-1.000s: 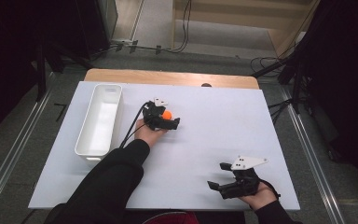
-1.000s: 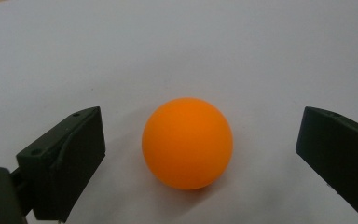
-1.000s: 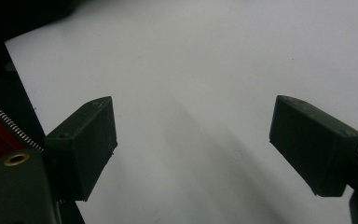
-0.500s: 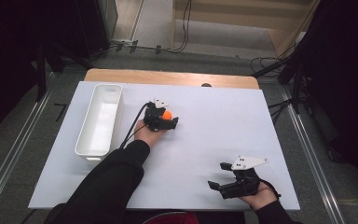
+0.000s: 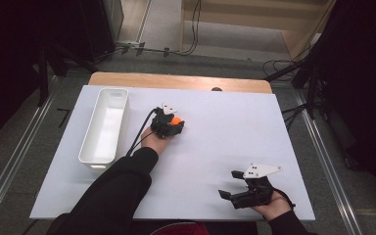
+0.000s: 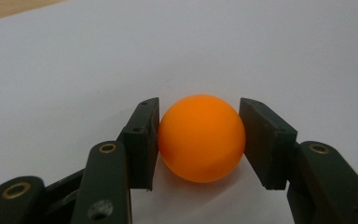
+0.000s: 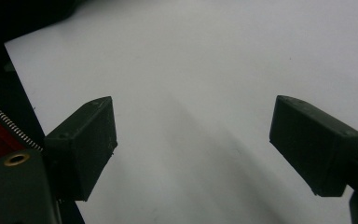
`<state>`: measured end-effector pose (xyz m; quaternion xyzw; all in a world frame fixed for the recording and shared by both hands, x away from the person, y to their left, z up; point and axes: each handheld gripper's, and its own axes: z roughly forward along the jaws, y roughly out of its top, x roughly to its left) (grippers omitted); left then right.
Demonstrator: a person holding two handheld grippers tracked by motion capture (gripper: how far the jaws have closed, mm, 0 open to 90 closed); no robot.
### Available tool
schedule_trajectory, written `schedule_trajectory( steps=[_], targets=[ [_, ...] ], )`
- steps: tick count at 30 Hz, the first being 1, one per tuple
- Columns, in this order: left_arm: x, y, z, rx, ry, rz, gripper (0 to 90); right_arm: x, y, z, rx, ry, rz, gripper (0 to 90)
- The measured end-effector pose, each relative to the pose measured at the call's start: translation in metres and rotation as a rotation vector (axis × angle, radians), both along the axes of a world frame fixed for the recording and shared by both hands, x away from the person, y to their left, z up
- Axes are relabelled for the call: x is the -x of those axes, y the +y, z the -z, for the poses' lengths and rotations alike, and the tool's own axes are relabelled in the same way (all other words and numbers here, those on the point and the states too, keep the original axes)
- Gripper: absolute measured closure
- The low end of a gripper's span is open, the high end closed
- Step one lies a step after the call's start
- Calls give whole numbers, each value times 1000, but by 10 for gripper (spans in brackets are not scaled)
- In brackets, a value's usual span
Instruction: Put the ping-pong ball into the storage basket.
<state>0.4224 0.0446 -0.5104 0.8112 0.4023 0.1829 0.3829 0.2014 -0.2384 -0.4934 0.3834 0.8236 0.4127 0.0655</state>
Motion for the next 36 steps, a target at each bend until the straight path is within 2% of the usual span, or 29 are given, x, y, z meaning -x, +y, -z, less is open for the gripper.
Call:
schedule_trajectory(
  steps=[7,18,21,26,36],
  targets=[
    [-1,1,0,12,9,3,498,0,0,0,0,-1,0,135],
    [-1,1,0,8,10,7,499,0,0,0,2,-2,-1,135],
    [0,2,-1,28,7,7,499,0,0,0,1,-2,-1,135],
    [3,1,-8,53,2,18,498,0,0,0,2,0,-4,135],
    [12,0,-23,56,-16,29,498,0,0,0,3,1,-6,135]
  ],
)
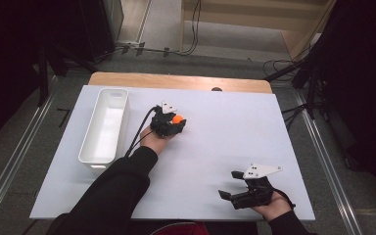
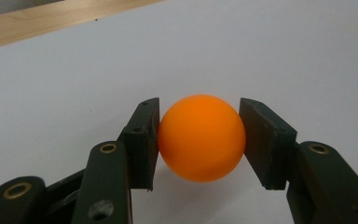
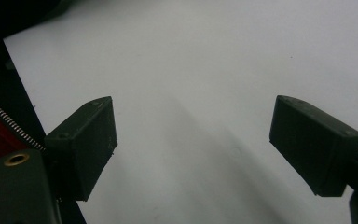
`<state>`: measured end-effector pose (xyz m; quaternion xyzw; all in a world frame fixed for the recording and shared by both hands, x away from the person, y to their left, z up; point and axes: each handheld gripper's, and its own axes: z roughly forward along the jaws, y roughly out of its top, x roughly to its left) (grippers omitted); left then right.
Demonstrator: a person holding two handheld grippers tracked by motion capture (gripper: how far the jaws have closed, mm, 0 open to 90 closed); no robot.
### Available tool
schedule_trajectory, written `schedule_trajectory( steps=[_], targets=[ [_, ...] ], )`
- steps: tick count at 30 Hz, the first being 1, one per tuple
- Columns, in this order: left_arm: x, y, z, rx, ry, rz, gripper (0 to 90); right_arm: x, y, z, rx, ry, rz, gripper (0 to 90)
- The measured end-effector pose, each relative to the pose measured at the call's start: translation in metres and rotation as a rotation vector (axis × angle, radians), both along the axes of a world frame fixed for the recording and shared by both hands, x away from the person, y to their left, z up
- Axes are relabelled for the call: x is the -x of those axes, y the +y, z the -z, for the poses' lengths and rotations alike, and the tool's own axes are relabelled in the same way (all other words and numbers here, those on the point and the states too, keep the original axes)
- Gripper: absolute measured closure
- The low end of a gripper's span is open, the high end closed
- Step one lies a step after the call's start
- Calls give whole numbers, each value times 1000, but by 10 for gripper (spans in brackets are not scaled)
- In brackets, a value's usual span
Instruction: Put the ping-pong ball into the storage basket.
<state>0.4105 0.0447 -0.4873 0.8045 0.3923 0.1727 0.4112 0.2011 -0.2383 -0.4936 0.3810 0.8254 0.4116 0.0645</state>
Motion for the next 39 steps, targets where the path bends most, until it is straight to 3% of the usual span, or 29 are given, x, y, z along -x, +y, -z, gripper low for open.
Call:
schedule_trajectory(
  steps=[6,24,39],
  targets=[
    [3,3,-9,20,11,4,499,0,0,0,0,0,2,134],
    [16,7,-32,29,38,51,499,0,0,0,3,-1,3,135],
    [24,10,-48,10,57,89,498,0,-1,0,2,2,3,135]
  ],
)
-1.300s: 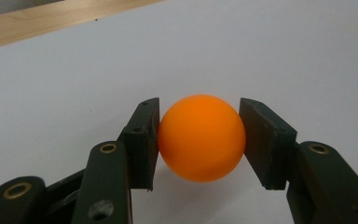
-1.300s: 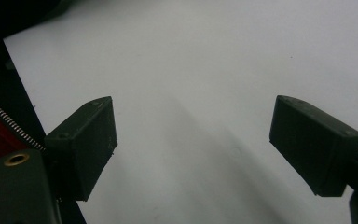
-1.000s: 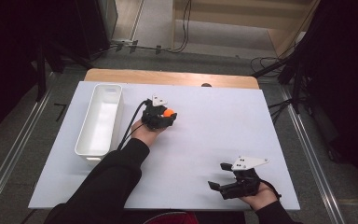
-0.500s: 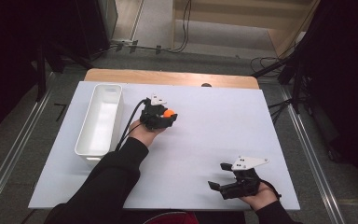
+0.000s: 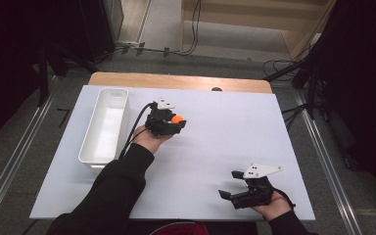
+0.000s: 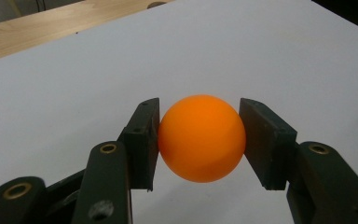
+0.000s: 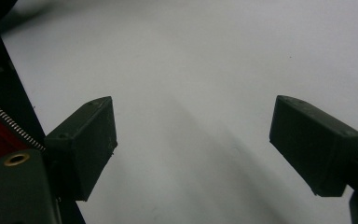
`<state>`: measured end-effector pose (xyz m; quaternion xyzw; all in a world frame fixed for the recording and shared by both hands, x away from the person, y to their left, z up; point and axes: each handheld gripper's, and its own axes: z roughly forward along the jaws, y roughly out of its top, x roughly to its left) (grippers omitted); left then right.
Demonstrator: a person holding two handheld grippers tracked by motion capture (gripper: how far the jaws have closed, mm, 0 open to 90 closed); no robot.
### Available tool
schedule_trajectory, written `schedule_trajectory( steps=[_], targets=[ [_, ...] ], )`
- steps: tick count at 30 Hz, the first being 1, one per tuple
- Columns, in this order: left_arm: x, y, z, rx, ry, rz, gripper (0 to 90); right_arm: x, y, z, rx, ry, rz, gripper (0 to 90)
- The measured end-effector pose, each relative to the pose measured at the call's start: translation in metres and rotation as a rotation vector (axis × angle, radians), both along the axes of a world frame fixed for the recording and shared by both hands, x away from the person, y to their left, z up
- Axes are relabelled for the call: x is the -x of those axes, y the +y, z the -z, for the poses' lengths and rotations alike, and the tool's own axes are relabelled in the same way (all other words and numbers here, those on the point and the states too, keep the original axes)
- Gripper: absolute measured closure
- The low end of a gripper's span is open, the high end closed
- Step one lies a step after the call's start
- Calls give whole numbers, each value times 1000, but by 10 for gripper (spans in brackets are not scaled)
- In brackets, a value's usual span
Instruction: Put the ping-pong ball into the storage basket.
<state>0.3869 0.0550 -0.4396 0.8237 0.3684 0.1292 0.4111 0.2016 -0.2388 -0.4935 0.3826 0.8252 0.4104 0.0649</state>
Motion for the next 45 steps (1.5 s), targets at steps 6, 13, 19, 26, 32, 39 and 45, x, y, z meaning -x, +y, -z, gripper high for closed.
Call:
schedule_trajectory(
  steps=[6,13,19,26,32,39,45],
  targets=[
    [3,2,-6,-5,-4,7,498,0,0,0,3,0,0,135],
    [4,5,-14,12,5,13,498,0,0,0,3,-5,0,135],
    [4,10,-19,13,24,11,498,0,0,0,3,-3,4,135],
    [8,12,-31,-14,9,28,498,0,0,0,-2,-2,6,135],
    [10,15,-38,8,17,36,498,0,-1,0,-9,-8,8,135],
    [9,17,-39,-25,12,48,498,1,-1,-1,-9,-7,7,135],
    [8,19,-39,-26,17,40,499,1,-1,-1,-4,-12,10,135]
  ],
)
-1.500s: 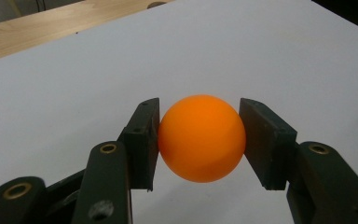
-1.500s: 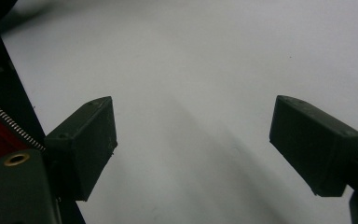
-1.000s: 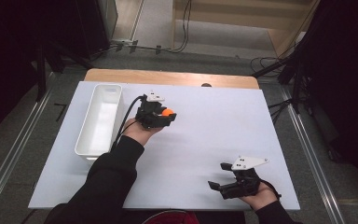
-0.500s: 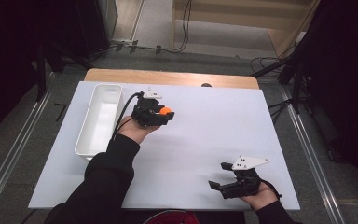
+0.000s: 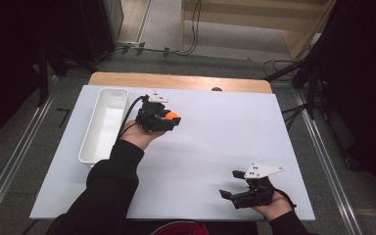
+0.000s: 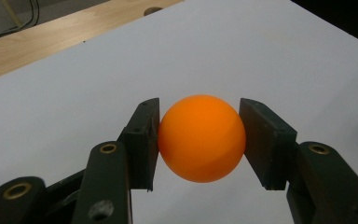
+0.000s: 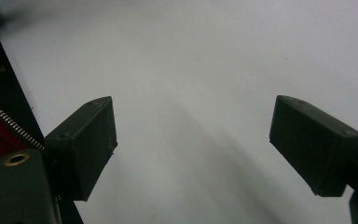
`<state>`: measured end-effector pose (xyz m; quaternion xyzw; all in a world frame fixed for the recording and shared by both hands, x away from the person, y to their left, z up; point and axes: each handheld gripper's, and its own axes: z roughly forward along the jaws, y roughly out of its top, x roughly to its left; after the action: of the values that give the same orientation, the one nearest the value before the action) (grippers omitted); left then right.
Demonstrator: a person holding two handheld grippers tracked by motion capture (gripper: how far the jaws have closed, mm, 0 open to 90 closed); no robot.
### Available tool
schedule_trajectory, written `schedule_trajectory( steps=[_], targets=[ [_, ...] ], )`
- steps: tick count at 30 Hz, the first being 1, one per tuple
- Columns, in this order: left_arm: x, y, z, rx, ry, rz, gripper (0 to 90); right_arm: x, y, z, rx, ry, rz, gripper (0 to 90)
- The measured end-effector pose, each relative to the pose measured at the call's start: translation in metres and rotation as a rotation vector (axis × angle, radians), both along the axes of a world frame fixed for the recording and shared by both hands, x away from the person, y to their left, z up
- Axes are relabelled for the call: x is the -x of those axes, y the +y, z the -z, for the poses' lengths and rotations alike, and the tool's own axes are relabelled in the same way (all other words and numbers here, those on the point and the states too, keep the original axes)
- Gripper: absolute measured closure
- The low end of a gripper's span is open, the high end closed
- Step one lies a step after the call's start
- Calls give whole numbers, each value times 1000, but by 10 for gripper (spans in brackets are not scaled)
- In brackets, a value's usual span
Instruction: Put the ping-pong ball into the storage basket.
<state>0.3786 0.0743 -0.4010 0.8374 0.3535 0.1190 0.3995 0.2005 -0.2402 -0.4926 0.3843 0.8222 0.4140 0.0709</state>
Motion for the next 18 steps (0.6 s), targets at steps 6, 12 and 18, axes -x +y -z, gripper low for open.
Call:
schedule_trajectory(
  steps=[6,12,18],
  targets=[
    [-2,5,-1,-1,2,-16,500,0,0,0,0,-1,1,135],
    [-4,9,0,-4,3,-25,501,0,0,0,0,0,0,135],
    [-6,12,0,-9,3,-34,501,0,0,0,-1,0,0,135]
  ],
)
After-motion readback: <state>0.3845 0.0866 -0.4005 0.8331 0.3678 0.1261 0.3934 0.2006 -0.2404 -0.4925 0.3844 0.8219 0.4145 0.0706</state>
